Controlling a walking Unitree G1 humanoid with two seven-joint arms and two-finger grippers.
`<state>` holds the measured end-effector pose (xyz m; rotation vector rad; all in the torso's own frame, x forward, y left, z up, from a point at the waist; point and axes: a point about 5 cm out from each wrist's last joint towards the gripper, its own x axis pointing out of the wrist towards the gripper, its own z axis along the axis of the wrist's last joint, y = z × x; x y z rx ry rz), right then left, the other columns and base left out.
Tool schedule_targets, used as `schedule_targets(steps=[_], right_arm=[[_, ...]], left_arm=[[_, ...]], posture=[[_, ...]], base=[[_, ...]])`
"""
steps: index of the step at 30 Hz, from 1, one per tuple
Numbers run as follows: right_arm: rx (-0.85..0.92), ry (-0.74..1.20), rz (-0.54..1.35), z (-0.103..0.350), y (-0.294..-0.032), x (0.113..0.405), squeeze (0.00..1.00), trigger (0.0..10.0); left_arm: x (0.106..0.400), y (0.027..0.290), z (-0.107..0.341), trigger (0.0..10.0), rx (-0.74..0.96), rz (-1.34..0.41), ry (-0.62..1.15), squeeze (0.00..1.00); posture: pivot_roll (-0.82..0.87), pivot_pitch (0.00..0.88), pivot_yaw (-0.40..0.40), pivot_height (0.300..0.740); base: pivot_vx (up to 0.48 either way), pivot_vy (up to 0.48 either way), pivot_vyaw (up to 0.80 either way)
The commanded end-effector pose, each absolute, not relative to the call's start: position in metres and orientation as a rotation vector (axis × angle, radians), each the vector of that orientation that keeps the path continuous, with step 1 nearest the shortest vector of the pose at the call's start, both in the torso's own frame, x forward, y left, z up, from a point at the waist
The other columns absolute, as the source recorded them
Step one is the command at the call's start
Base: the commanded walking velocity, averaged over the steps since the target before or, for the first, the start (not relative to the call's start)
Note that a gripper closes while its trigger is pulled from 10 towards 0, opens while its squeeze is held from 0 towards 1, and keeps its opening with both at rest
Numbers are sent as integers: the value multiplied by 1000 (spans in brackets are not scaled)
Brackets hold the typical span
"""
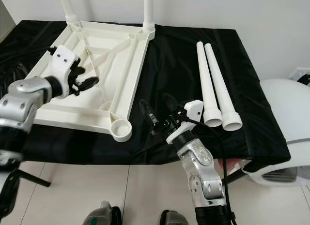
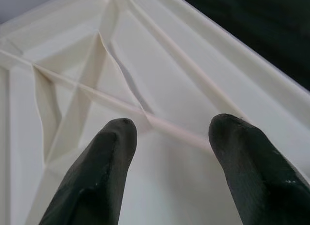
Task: Building children table
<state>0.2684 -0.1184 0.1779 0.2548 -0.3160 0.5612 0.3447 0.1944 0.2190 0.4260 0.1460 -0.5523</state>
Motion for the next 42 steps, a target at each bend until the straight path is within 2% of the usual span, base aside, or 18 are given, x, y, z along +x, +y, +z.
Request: schedule_targets(steps=[1, 12, 28, 32, 42], right_arm=[[254, -316, 567, 178, -118, 272, 0, 10000], [241, -317, 581, 179, -119, 274, 0, 10000], [228, -325, 577, 180, -122, 274, 0, 10000], [228, -326, 572, 180, -122, 274, 0, 10000], [226, -330, 563, 181, -123, 274, 0, 10000]], left_arm=[[329, 198, 207, 10000, 433, -583, 214, 0], [307, 204, 188, 10000, 510, -586, 339, 0], [303, 170, 173, 10000, 493, -661, 367, 0], [305, 154, 171, 10000, 490, -708, 355, 0], [306, 139, 163, 10000, 491, -758, 402, 0]], posture=[[104, 79, -19, 740], [95, 69, -30, 740], [65, 58, -18, 740], [60, 60, -15, 740], [51, 71, -10, 740]], base=[[0, 0, 0], [0, 0, 0], [0, 0, 0], [0, 0, 0], [0, 0, 0]])
